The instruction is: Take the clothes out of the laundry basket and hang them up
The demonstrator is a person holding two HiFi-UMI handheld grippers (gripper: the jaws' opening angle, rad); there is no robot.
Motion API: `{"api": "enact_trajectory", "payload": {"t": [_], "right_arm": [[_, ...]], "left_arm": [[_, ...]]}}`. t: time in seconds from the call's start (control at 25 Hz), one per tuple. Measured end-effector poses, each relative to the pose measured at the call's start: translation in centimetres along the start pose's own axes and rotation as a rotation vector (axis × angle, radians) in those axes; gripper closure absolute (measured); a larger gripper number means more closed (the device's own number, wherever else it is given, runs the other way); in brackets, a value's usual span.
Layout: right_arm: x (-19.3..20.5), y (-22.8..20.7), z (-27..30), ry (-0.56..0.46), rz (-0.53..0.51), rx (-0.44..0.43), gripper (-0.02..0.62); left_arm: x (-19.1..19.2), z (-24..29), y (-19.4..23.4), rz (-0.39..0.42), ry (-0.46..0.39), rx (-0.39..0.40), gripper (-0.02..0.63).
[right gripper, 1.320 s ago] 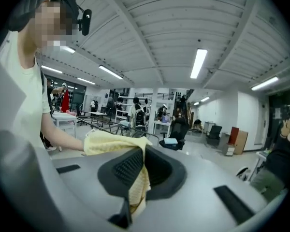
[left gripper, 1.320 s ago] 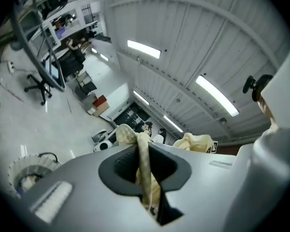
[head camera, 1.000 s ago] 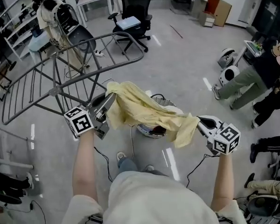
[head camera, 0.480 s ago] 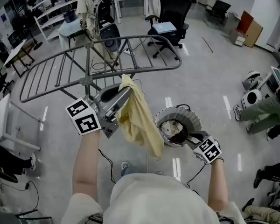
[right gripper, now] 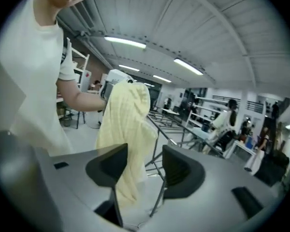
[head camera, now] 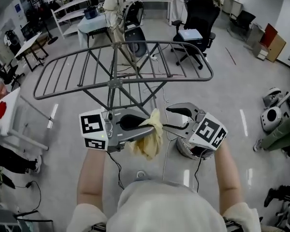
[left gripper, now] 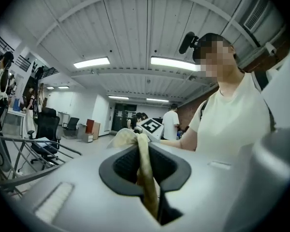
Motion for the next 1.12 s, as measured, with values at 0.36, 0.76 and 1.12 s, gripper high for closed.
{"api": "enact_trajectory", "payload": {"t": [0.36, 0.76, 1.12], "right_arm": [[-4.2, 5.0, 11.9, 0.094, -0.137, -0.369, 0.511], [-6.3, 0.1, 12.3, 0.075, -0.122, -0.037, 0.535], [-8.6, -2.0, 12.2, 0.084, -0.158, 0.215, 0.538]], "left_arm": [[1.8, -9.4, 0.2, -0.037, 0.022, -0.048, 0.568], [7.8, -15.0, 1.8, -0.111, 0.195, -0.252, 0.563], [14.7, -14.1, 3.6, -0.154, 0.215, -0.392, 0.37]]}}
Point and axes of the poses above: the fingertips, and each gripper's own axes: z forward along the fingers, y to its left, x out of its underside, the point moved 6 cm from there along -z, backward along the fingers, and after that the axes turned 13 degrees about z, right-handed, at the moved point
